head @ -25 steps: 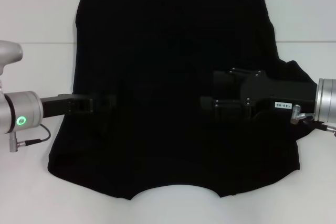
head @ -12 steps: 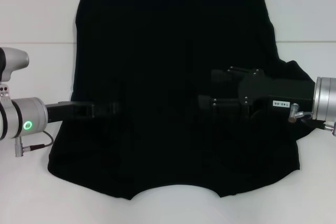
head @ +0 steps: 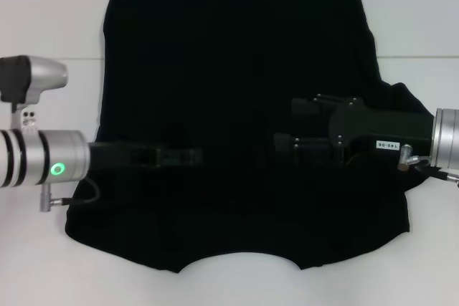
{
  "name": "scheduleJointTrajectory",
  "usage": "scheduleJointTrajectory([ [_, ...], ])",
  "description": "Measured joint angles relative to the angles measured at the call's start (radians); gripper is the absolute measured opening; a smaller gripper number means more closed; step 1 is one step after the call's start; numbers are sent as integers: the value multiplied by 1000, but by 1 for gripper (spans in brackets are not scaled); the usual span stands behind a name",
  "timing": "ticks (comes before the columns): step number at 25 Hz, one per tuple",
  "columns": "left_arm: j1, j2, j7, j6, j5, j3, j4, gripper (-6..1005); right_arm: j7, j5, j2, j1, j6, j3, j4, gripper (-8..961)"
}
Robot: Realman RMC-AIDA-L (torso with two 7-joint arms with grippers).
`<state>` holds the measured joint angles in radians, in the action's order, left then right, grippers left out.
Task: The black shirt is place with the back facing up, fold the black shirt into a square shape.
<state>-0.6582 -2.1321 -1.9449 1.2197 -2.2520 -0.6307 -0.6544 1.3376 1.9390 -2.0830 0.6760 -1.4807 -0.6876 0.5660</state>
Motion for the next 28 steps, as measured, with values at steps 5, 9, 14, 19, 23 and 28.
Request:
scheduleJointTrajectory([
  [5,-37,-2,0,123,11,3,4,946,-1,0,0,-3,-2,0,1,896],
  [9,-38,1,24,262,79,8,5,941,0,0,10,-5,-2,11,2,896],
  [14,-28,-5,138,371,165,4,30,935,70,0,44,-6,23,62,3,897],
  [19,-29,-30,374,371,221,3,102,928,234,7,78,-6,80,62,5,897],
  [23,-34,-33,601,383,254,1,173,923,517,93,126,-6,174,56,11,897],
  [28,-32,-34,793,379,243,-26,190,916,699,172,160,-10,213,63,17,896],
])
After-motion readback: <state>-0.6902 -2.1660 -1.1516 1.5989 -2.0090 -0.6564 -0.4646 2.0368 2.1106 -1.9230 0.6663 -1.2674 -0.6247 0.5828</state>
